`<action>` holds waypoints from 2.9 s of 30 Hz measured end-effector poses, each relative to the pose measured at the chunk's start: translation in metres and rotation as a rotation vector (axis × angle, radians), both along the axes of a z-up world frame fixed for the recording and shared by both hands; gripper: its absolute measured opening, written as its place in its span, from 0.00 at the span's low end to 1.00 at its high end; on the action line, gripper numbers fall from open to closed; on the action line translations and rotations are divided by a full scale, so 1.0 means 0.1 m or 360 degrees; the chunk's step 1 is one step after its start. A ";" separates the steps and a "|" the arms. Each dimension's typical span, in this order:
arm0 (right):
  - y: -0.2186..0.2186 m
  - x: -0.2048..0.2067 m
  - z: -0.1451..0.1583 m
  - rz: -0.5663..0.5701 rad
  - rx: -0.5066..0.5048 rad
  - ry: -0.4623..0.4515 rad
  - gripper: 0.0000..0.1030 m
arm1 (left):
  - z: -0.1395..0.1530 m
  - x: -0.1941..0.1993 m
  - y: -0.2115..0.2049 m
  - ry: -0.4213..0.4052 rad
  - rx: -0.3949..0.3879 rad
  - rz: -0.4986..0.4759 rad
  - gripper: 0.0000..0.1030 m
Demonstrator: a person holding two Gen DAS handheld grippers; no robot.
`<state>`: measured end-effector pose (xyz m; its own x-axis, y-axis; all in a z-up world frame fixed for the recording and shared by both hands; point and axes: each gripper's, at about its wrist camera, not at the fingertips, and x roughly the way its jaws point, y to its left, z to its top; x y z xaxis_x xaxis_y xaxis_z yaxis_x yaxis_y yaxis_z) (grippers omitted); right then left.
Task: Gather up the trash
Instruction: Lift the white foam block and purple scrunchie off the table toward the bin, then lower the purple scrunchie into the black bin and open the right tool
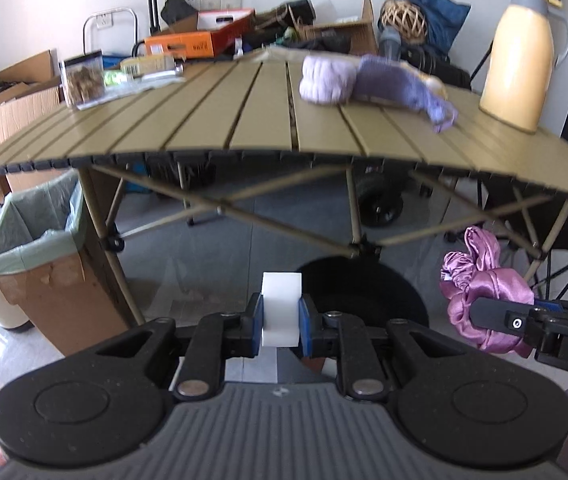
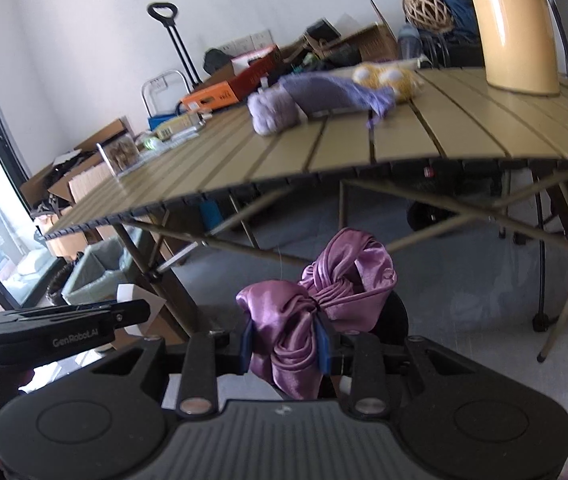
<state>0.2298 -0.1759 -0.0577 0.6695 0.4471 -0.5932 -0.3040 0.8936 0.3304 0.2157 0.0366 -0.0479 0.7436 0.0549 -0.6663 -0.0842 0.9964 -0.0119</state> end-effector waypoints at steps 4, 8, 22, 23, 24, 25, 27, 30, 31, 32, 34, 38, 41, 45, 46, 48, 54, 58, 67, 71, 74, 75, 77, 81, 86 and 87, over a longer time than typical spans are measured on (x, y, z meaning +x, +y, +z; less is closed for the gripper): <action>-0.02 0.05 -0.18 -0.0017 -0.0018 0.0066 0.29 | -0.14 0.07 0.00 0.0062 -0.0006 -0.0004 0.18; -0.04 0.11 -0.31 -0.0038 -0.0048 0.0105 0.29 | -0.28 0.13 -0.01 0.0112 -0.0008 -0.0014 0.18; -0.21 0.34 -0.81 -0.0162 -0.0175 0.0305 0.29 | -0.70 0.36 0.09 0.0305 -0.0009 0.0011 0.18; -0.21 0.35 -0.84 -0.0167 -0.0183 0.0320 0.29 | -0.72 0.37 0.10 0.0316 -0.0009 0.0015 0.18; -0.22 0.37 -0.86 -0.0172 -0.0190 0.0333 0.29 | -0.74 0.38 0.11 0.0326 -0.0010 0.0018 0.18; -0.23 0.38 -0.89 -0.0177 -0.0195 0.0345 0.29 | -0.75 0.39 0.12 0.0333 -0.0010 0.0022 0.18; -0.24 0.39 -0.92 -0.0187 -0.0204 0.0364 0.29 | -0.78 0.41 0.14 0.0346 -0.0009 0.0034 0.18; -0.23 0.41 -0.96 -0.0193 -0.0223 0.0389 0.29 | -0.82 0.45 0.18 0.0372 -0.0017 0.0052 0.18; -0.23 0.42 -0.98 -0.0194 -0.0230 0.0397 0.29 | -0.84 0.47 0.20 0.0381 -0.0018 0.0059 0.18; -0.22 0.42 -0.99 -0.0197 -0.0237 0.0405 0.29 | -0.86 0.48 0.21 0.0390 -0.0019 0.0065 0.18; -0.22 0.45 -1.02 -0.0204 -0.0250 0.0424 0.29 | -0.88 0.51 0.25 0.0406 -0.0023 0.0081 0.18; -0.23 0.49 -1.09 -0.0220 -0.0271 0.0464 0.29 | -0.94 0.55 0.32 0.0442 -0.0032 0.0112 0.18; -0.22 0.51 -1.11 -0.0216 -0.0274 0.0470 0.29 | -0.96 0.57 0.35 0.0460 -0.0039 0.0125 0.18; -0.17 0.56 -1.09 -0.0195 -0.0304 0.0449 0.29 | -0.99 0.60 0.38 0.0488 -0.0045 0.0141 0.18; -0.15 0.58 -1.09 -0.0188 -0.0313 0.0444 0.29 | -0.99 0.60 0.39 0.0490 -0.0048 0.0143 0.18; -0.10 0.61 -1.06 -0.0165 -0.0334 0.0424 0.29 | -1.00 0.61 0.40 0.0493 -0.0054 0.0145 0.18; 0.16 0.72 -1.01 -0.0078 -0.0416 0.0377 0.29 | -1.01 0.62 0.48 0.0500 -0.0076 0.0171 0.18; 0.33 0.83 -0.99 -0.0037 -0.0451 0.0346 0.29 | -1.03 0.61 0.56 0.0509 -0.0090 0.0199 0.18; 0.71 1.06 -1.01 0.0066 -0.0481 0.0340 0.28 | -1.08 0.59 0.74 0.0538 -0.0121 0.0249 0.18; 0.87 1.16 -1.05 0.0103 -0.0509 0.0368 0.28 | -1.11 0.59 0.82 0.0551 -0.0130 0.0271 0.18; 0.98 1.23 -1.09 0.0120 -0.0530 0.0391 0.28 | -1.13 0.58 0.88 0.0562 -0.0138 0.0293 0.18; 1.02 1.26 -1.10 0.0123 -0.0538 0.0400 0.28 | -1.13 0.58 0.89 0.0565 -0.0141 0.0298 0.18; 1.08 1.29 -1.12 0.0125 -0.0547 0.0418 0.28 | -1.14 0.58 0.92 0.0570 -0.0145 0.0307 0.18; 1.16 1.35 -1.18 0.0134 -0.0570 0.0454 0.28 | -1.16 0.58 0.95 0.0586 -0.0151 0.0320 0.18; 1.22 1.39 -1.25 0.0142 -0.0595 0.0486 0.28 | -1.16 0.58 0.97 0.0590 -0.0161 0.0326 0.18; 1.23 1.39 -1.26 0.0141 -0.0598 0.0488 0.28 | -1.16 0.58 0.97 0.0590 -0.0162 0.0325 0.18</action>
<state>0.3693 -0.0529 -0.1834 0.4078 0.2117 -0.8882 -0.3233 0.9432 0.0764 0.2737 0.1331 -0.1634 0.4337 0.0961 -0.8959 -0.2963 0.9542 -0.0411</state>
